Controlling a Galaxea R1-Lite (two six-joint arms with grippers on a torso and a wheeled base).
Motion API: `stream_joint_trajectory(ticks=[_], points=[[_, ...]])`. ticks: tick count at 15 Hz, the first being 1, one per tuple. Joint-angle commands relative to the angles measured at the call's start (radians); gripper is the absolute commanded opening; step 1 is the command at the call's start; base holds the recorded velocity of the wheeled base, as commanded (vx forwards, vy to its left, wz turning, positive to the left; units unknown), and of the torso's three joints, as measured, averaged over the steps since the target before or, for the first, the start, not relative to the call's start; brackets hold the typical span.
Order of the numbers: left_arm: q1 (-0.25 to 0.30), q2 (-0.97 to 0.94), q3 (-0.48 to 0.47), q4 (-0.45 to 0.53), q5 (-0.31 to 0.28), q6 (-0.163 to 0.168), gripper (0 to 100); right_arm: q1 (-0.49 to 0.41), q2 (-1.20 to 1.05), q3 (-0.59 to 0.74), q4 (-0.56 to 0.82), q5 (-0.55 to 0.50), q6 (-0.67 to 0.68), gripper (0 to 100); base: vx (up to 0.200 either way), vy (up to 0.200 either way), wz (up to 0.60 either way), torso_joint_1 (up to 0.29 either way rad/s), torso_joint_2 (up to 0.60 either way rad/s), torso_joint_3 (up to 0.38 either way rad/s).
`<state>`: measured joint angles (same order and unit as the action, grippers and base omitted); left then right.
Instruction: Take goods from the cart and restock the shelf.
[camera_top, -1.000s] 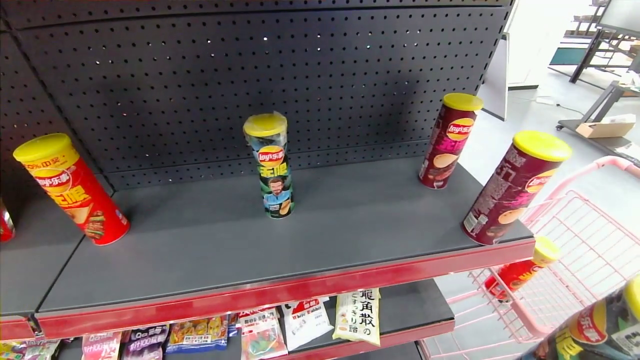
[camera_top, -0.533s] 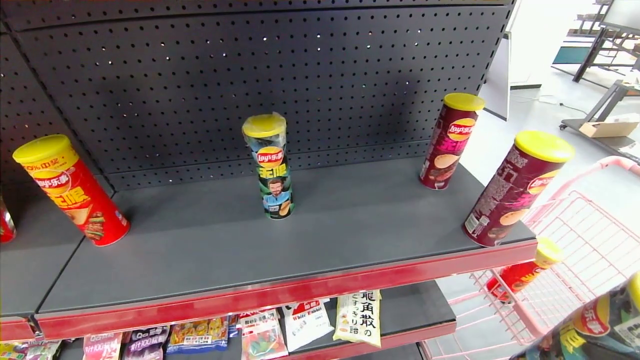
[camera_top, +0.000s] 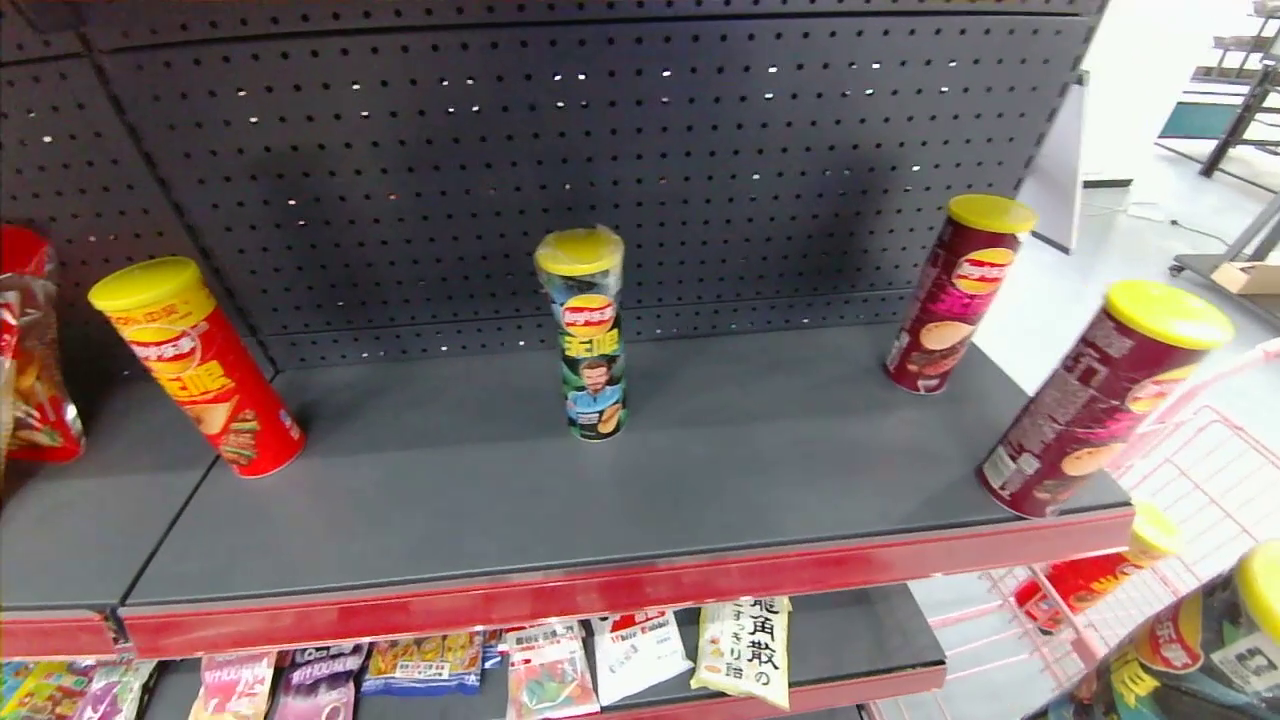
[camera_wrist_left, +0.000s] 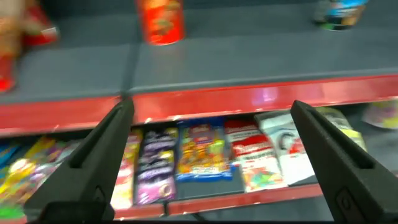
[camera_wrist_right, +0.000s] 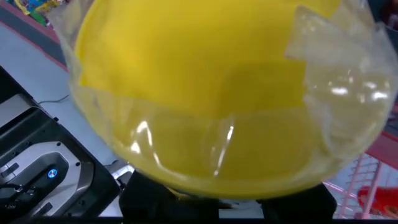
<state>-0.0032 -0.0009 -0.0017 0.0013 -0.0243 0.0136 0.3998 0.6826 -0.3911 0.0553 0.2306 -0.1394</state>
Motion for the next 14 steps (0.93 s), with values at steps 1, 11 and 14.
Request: stream_joint_trajectory(ticks=[1,11,14], points=[[0.0,0.001,0.0,0.0,0.0,0.0,100,0.001,0.006,0.0,0.001,0.001,0.0,0,0.0,0.0,0.0,0.0,0.0,0.0],[0.0,0.001,0.0,-0.001,0.0,0.0,100,0.005,-0.02,0.02,-0.058,0.007,0.001,0,0.02,0.0,0.0,0.0,0.0,0.0],[0.0,0.001,0.0,-0.001,-0.002,0.002,100,0.005,-0.02,0.011,-0.058,0.007,0.0,0,0.133,0.0,0.0,0.002,0.0,-0.002]])
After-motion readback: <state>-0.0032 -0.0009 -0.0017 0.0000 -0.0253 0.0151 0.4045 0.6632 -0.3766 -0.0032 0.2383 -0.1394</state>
